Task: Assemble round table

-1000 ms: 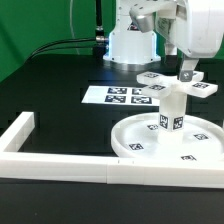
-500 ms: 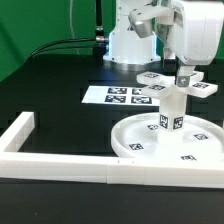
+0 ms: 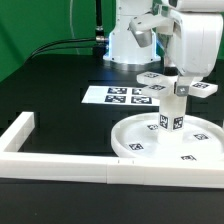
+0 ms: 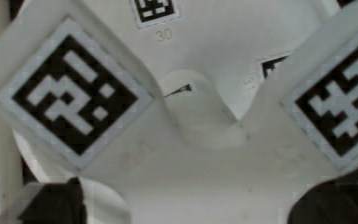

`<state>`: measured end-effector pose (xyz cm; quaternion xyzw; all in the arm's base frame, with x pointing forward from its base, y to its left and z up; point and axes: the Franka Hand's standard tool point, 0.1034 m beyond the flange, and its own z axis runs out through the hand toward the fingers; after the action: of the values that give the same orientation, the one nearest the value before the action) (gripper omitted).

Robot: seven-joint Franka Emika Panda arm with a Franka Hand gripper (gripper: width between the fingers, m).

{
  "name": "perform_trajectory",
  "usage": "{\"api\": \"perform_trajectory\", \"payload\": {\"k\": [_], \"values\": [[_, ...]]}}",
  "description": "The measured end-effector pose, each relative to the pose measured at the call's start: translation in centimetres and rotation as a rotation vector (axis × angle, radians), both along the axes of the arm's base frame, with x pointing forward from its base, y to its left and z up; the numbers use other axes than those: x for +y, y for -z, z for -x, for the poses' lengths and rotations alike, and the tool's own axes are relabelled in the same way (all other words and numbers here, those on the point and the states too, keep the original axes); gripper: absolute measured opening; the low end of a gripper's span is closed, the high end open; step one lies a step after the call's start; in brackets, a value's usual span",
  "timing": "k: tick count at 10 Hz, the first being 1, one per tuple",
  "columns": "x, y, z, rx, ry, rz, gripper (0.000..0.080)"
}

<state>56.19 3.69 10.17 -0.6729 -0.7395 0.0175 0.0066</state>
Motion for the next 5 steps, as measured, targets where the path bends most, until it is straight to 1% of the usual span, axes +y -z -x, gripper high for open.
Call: {"api": "perform_trajectory", "payload": {"k": [1,2,3,5], "values": [[-0.18,0.0,-0.01,0.0,0.003,0.0,0.0622],[-0.35,0.01,-0.02,0.0,0.007,0.0,0.0622],[-0.37,0.02,-0.01,0.0,0.008,0.0,0.0449],[-0.38,0.01,-0.02,0.0,0.031,0.001,0.0443]]}}
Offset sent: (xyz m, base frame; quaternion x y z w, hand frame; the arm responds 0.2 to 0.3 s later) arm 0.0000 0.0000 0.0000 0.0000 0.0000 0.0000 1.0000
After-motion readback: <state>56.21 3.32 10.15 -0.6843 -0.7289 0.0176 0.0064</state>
